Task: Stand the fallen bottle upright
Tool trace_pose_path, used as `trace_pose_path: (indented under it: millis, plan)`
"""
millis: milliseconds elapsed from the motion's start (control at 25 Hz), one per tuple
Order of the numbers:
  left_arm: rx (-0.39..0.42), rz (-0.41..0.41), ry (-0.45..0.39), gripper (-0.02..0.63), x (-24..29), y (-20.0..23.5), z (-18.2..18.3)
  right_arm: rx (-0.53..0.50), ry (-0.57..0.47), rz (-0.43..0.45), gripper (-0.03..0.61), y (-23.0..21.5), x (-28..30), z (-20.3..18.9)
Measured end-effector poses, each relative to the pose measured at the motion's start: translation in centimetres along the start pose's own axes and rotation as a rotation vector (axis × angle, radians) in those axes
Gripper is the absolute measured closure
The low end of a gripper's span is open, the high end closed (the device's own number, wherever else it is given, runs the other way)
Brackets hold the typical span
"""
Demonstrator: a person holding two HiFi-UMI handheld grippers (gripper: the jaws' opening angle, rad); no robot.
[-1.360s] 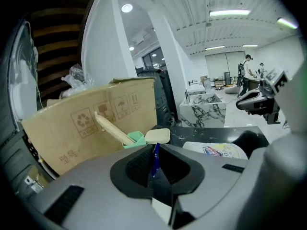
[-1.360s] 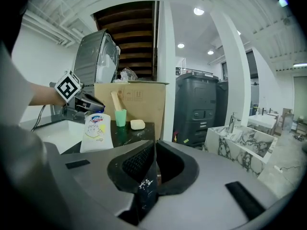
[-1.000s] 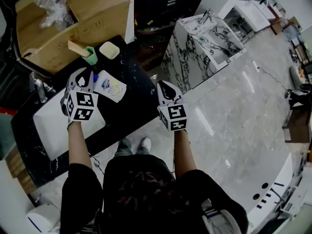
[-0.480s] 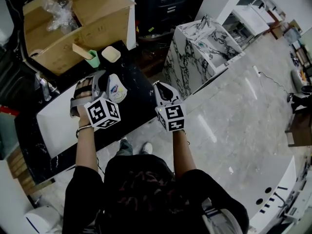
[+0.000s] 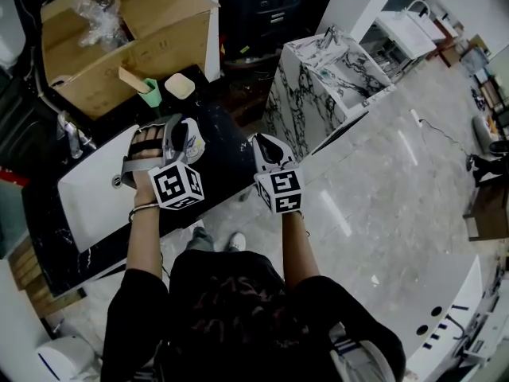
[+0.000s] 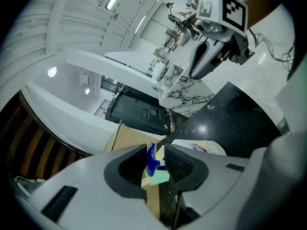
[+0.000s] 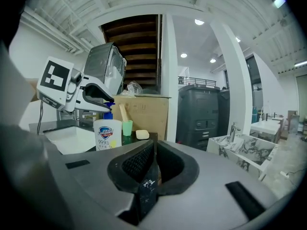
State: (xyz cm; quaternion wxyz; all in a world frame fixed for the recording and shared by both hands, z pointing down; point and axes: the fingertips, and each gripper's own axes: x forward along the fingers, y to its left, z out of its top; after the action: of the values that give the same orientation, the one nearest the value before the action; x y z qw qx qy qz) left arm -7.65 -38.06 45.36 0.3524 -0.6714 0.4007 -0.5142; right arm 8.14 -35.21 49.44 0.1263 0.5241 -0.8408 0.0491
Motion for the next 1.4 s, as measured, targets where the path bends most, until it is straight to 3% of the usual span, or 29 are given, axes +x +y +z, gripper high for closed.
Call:
trace_pose_path:
  millis: [120, 320, 720, 1200, 1400]
  plan:
    - [0.007, -0.011, 0.003, 0.464, 0.0, -0.4, -0.1, -0.002, 0.0, 0.001, 0.563, 0.2, -0.2, -0.1]
    - [-0.014, -0.015, 0.004, 0.466, 0.0, -0.3, -0.1, -0.002, -0.004, -0.002, 0.563, 0.0, -0.5, 0.0]
    - [-0.188, -0.052, -0.05, 0.423, -0.3, 0.4, 0.4, -0.006, -0.005, -0.012, 0.563, -0.5, -1.0, 0.0]
    - [-0.669, -0.093, -0.234, 0.41, -3.2, 1.5, 0.2, -0.028, -0.017, 0.01, 0.562, 0.4, -1.1, 0.8]
    - [-0.868, -0.058, -0.267, 0.461, -4.8, 2.0, -1.6, -0.023, -0.024, 0.027, 0.565, 0.9, -0.8, 1.1]
